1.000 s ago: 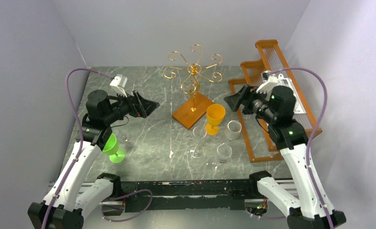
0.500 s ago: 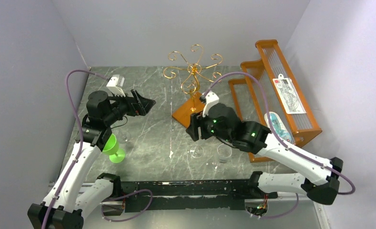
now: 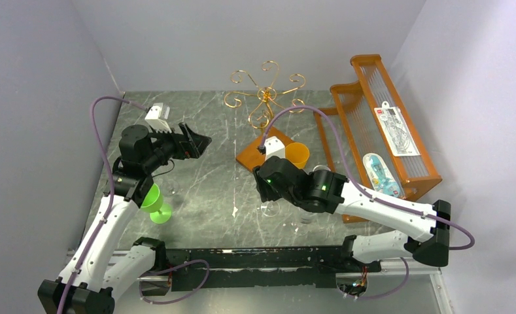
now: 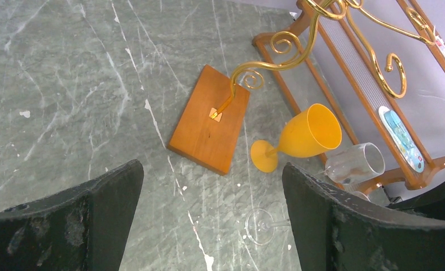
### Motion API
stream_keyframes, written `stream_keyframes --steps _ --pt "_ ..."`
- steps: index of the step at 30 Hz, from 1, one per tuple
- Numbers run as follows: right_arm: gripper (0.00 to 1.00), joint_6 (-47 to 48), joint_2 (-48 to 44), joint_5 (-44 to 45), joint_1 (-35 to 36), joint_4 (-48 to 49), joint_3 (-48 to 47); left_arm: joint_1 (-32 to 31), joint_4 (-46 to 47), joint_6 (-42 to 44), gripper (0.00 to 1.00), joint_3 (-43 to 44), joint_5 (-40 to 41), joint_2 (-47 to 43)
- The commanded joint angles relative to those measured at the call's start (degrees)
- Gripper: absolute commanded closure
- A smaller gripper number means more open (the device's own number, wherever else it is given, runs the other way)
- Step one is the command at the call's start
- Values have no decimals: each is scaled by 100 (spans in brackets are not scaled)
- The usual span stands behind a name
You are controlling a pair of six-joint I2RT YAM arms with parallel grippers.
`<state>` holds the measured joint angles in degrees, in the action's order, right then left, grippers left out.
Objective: Place the wine glass upside down on the wine glass rack
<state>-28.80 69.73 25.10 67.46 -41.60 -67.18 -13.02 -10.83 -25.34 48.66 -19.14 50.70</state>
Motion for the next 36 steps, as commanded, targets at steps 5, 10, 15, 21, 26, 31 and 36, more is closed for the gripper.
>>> stream_keyframes --steps 5,10,15,21,26,31,36 --pt "57 -156 -100 182 47 55 47 -34 -127 49 3 -85 90 -43" --pt "72 -180 23 144 48 139 187 -34 52 -252 3 -293 -137 -124" --pt "84 -63 50 168 43 373 279 -34 586 -970 3 -777 -532 -127" --pt "100 304 -83 348 47 764 301 -34 130 -1816 3 -807 -630 18" --pt "100 1018 -665 221 50 2007 611 -30 -1077 -2492 3 -66 -830 158" --pt "100 1654 -1258 -190 48 3813 1264 -34 -1162 -3476 3 -30 -939 -51" --pt "100 2333 -1354 -475 49 5346 1771 -34 -806 -4626 3 -544 -801 -493"
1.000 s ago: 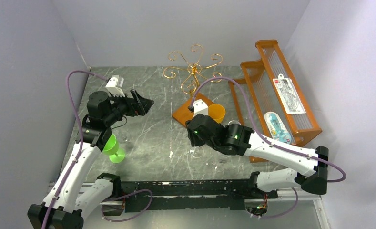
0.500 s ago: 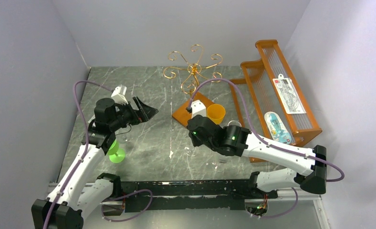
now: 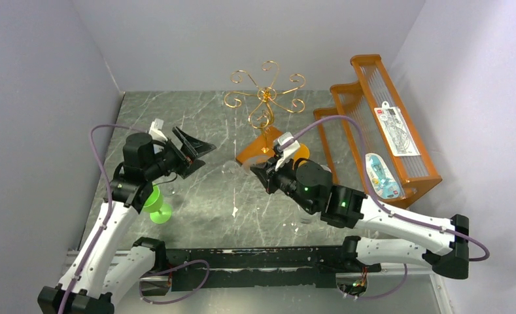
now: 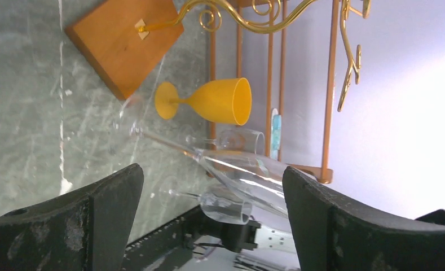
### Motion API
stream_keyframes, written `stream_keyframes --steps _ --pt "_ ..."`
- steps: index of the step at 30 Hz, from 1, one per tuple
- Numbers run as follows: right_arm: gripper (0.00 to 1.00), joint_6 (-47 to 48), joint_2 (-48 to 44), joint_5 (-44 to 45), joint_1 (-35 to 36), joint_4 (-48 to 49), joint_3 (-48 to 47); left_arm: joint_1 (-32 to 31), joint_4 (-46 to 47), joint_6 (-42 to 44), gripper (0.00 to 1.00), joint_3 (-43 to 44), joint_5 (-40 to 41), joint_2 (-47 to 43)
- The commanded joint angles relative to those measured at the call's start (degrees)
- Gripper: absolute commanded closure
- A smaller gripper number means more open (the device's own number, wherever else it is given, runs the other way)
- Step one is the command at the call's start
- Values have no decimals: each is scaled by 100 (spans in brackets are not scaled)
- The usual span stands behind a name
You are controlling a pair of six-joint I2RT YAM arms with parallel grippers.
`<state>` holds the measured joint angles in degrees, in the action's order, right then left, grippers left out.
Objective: Place the wine glass upside down on the wine glass rack
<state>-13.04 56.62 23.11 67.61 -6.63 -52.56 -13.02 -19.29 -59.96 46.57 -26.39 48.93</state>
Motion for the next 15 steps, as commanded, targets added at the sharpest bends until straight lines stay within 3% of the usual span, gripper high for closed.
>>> stream_keyframes --steps 1,5,10,15 --pt "100 878 -23 -380 33 2140 409 -34 54 -1342 3 -401 -4 -428" --pt "100 1237 31 -738 35 3313 695 -34 74 -1876 3 -553 182 -787" --pt "100 1573 265 -1165 46 4113 736 -35 508 -2458 3 -791 178 -1066" --pt "100 1666 479 -1412 52 4703 766 -34 882 -2867 14 -871 224 -1099"
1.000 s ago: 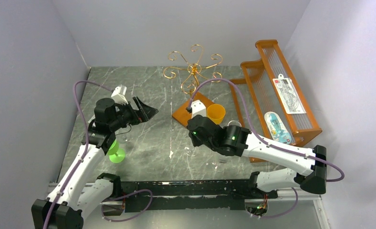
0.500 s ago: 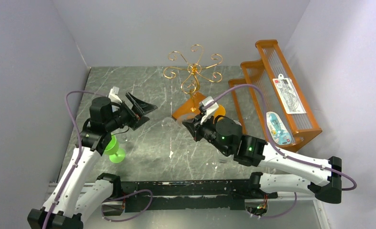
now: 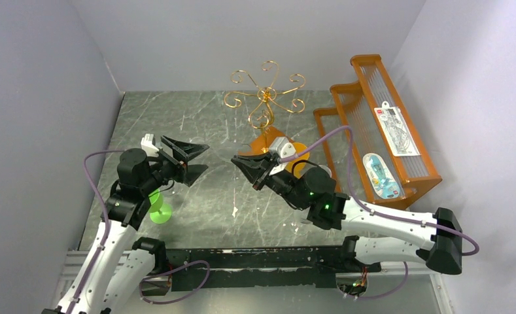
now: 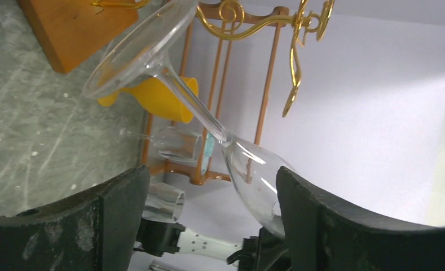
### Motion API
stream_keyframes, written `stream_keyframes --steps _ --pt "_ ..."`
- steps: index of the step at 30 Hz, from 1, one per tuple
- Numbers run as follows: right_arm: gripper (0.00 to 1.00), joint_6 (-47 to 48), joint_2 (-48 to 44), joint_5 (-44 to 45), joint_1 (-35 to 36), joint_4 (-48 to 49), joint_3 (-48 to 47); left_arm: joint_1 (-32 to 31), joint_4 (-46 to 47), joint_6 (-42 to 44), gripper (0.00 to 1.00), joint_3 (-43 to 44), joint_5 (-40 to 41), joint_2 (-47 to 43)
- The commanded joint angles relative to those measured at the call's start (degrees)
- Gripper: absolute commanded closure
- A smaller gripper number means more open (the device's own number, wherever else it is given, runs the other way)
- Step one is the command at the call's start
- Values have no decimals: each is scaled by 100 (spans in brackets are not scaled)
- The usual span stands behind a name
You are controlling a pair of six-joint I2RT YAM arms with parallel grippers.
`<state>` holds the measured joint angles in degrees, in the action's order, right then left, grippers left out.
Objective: Place the wine glass upside down on the wine glass rack
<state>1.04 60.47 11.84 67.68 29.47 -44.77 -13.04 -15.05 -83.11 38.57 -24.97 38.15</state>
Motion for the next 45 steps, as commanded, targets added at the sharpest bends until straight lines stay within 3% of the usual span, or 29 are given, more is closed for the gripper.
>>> stream_keyframes --steps 1,8,16,23,30,32,34,40,42,45 --pt "100 242 116 -300 55 1205 21 -28 547 -617 15 -37 107 11" --pt "100 85 226 -471 48 1680 91 -32 1064 -1019 29 231 136 442" --pt "100 85 313 -501 48 1900 241 -32 1839 -1301 55 437 -20 737" --pt "100 287 534 -465 54 2202 349 -32 1823 -1347 60 562 53 597" --pt "100 310 752 -500 57 2299 327 -32 2102 -1506 92 362 -94 662" --pt "100 296 789 -543 53 2232 310 -32 2135 -1466 95 366 -60 692" --pt "90 228 775 -574 57 2072 274 -32 2377 -1183 95 426 80 738" --pt "44 -93 171 -299 50 1638 455 -32 2218 1044 95 1275 269 1113" --pt "37 -284 -90 -267 52 1320 521 -32 2175 1810 95 1446 265 1187" --pt "33 -462 -450 -186 52 711 564 -32 2175 3180 95 1588 184 1246"
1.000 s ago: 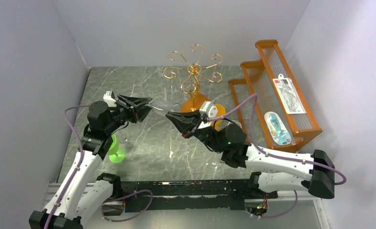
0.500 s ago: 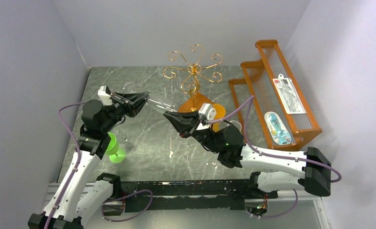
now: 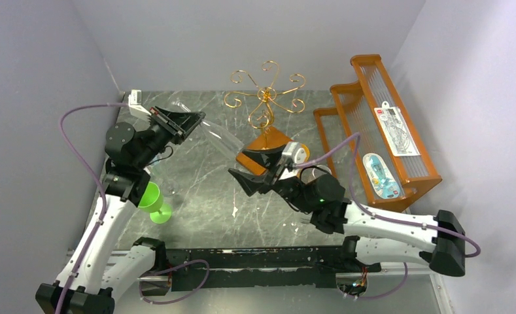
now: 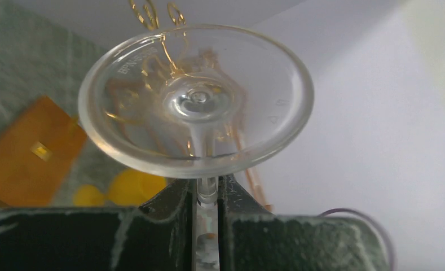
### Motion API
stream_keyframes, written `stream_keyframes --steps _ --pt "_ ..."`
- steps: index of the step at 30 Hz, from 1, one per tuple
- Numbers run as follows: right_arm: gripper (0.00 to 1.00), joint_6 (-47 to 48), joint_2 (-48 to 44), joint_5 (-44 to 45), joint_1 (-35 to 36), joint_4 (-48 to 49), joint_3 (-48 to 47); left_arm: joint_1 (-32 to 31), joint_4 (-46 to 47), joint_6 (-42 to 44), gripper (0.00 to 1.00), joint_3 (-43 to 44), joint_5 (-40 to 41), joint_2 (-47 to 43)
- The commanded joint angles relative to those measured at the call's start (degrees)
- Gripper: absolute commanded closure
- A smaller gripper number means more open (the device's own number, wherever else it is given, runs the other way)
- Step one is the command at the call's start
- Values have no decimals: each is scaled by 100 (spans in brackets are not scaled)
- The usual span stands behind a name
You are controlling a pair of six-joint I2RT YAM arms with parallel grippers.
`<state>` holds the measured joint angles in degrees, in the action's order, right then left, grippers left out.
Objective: Place the wine glass upside down on the wine glass rack
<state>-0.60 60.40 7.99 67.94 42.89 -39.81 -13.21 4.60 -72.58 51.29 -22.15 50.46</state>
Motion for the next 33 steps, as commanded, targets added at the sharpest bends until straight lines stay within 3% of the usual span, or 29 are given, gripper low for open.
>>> stream_keyframes --steps 1,6,9,13,18,25,33 --pt "33 -378 -568 243 23 -833 84 -15 62 2540 95 376 -82 23" --pt "31 -695 -1170 711 19 -1557 83 -15 200 4592 95 247 -543 54" --pt "30 -1040 -1295 1638 13 -2116 -215 -15 487 5409 95 157 -1214 237" --pt "30 -1485 -1282 2880 15 -2825 -830 -23 504 6094 95 231 -1661 658" --pt "26 -1624 -1074 4032 -30 -2983 -1196 -88 589 6480 95 403 -1946 1264" --pt "25 -2123 -629 3806 -579 -3553 -1573 -773 1053 7058 95 408 -2722 1856" --pt "25 -2817 -912 2870 -1275 -3553 -1166 -1128 1438 7182 95 530 -2694 2404"
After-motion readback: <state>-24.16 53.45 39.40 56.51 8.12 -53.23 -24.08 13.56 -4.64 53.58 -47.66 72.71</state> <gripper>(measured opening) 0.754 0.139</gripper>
